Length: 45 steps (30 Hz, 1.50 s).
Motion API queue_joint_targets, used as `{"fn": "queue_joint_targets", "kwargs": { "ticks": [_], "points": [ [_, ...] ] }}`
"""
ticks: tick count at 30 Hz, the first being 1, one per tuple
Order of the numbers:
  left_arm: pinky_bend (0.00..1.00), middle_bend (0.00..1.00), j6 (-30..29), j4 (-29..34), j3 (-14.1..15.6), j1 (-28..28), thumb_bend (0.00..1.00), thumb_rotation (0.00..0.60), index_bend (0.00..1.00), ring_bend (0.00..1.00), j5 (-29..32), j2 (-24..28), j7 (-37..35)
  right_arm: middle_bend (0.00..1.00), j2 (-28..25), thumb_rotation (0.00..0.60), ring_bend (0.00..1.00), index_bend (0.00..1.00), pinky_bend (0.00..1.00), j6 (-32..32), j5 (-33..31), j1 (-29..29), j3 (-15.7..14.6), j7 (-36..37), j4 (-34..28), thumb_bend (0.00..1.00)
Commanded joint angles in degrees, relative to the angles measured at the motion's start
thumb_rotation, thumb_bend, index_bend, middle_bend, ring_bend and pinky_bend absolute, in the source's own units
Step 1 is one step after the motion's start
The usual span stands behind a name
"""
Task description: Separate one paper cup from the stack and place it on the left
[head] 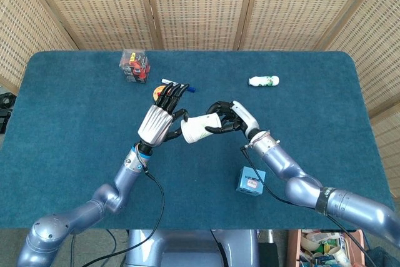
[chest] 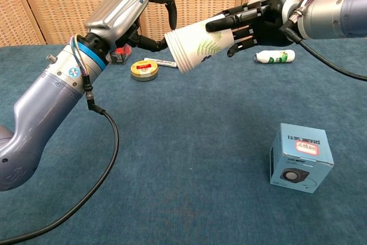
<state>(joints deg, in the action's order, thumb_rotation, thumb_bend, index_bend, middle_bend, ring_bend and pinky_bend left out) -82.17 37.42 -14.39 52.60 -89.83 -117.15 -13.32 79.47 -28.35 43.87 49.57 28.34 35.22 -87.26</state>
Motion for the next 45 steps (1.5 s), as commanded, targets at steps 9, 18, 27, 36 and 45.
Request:
{"fn": "queue_joint_targets", "kwargs": {
  "ticks": [9, 18, 27, 36, 45],
  "points": [
    [0.00, 0.00, -0.4, 0.2, 0.0, 0.4, 0.49, 0.600, 0.76, 0.00, 0.5, -0.3, 0.4, 0.61, 0.3, 0.600, 0.44, 0.54, 0.61, 0.6, 0.2, -0.3, 0.2, 0.5, 0.6, 0.58],
    [0.00, 0.00, -0.7, 0.1, 0.5, -0.7, 0.50, 0.600, 0.76, 0.00, 1.2, 0.5, -0.1, 0.61, -1.0, 0.600, 0.44, 0.54, 0.61, 0.6, 0.8, -1.3, 0.8, 0.9, 1.6, 0.58],
    [0.00, 0.00, -2.6, -1.9, 2.3, -5.3, 0.50, 0.600, 0.76, 0.00, 1.7, 4.0, -4.3, 0.61, -4.3, 0.600, 0.44, 0.54, 0.61, 1.5, 1.9, -3.9, 1.8, 2.3, 4.6, 0.58],
    [0.00, 0.00, 6.7, 6.5, 6.5, -7.0, 0.50, 0.600, 0.76, 0.00, 1.4, 16.1, 0.3, 0.61, -3.3, 0.600, 0.44, 0.54, 0.61, -5.4, 9.5, -5.3, -3.5, -6.3, 9.4, 0.58],
    [0.00, 0.00, 21.8, 26.6, 10.0, -6.5, 0.50, 0.600, 0.76, 0.00, 3.9, 35.5, 17.0, 0.61, 1.9, 0.600, 0.44, 0.54, 0.61, -17.2, 21.0, -6.3, -12.0, -20.8, 17.8, 0.58]
  ]
}}
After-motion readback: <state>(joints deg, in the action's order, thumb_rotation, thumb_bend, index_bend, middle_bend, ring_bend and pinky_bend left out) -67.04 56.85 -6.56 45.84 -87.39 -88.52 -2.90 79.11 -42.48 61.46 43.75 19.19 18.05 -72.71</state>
